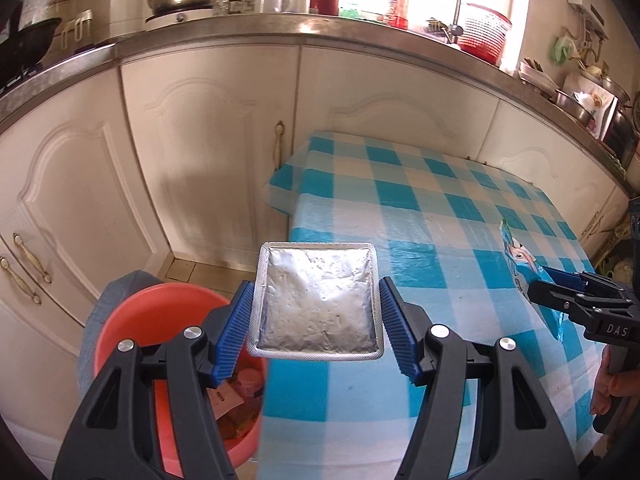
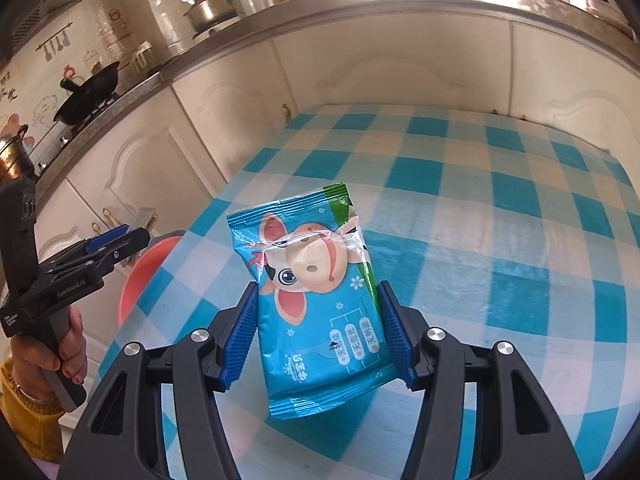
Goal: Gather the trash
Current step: 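Carry the foil tray and wipe pack over the red bucket and open both tools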
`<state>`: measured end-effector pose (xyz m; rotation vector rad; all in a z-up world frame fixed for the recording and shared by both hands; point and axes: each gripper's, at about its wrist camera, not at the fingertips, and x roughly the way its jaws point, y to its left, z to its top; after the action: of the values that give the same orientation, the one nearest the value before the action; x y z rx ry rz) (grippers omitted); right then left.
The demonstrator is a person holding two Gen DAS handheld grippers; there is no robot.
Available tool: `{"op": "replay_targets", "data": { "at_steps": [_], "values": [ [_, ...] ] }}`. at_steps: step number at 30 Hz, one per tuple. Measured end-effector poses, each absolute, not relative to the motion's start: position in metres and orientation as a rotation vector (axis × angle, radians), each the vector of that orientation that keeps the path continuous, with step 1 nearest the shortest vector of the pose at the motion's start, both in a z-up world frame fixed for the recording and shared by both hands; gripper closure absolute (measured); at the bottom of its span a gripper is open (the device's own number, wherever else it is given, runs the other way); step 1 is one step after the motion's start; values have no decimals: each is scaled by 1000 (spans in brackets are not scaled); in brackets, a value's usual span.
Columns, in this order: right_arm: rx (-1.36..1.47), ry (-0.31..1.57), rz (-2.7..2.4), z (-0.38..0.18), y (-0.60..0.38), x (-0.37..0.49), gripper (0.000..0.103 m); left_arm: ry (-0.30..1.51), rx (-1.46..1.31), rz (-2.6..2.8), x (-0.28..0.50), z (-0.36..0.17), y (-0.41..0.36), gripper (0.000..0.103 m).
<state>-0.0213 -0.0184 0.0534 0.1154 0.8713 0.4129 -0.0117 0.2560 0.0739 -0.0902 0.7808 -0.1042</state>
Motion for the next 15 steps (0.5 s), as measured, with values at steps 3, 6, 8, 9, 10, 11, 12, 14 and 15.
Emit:
{"op": "replay_targets", "data": {
  "at_steps": [3, 6, 8, 9, 10, 11, 12, 14, 15],
  "values": [
    [96, 873, 438, 57, 0, -21, 44, 780, -103, -80, -17, 73, 270, 39],
    [71, 871, 469, 61, 20, -20, 44, 778, -115, -58, -22, 72, 283, 39],
    [56, 869, 495, 64, 35, -19, 44, 778, -129, -42, -25, 70, 293, 39],
    [48, 868, 508, 66, 42, -19, 44, 777, -134, -35, -26, 70, 297, 39],
    [39, 867, 521, 67, 50, -19, 44, 778, -142, -25, -28, 68, 302, 39],
    [32, 865, 532, 68, 56, -18, 44, 779, -147, -19, -29, 67, 306, 39],
    [22, 864, 546, 70, 64, -18, 44, 779, -154, -7, -30, 66, 312, 39],
    [4, 864, 577, 72, 82, -16, 44, 781, -168, 11, -31, 63, 322, 39],
    [-4, 863, 592, 73, 90, -15, 44, 784, -176, 20, -32, 61, 327, 39]
  ]
}}
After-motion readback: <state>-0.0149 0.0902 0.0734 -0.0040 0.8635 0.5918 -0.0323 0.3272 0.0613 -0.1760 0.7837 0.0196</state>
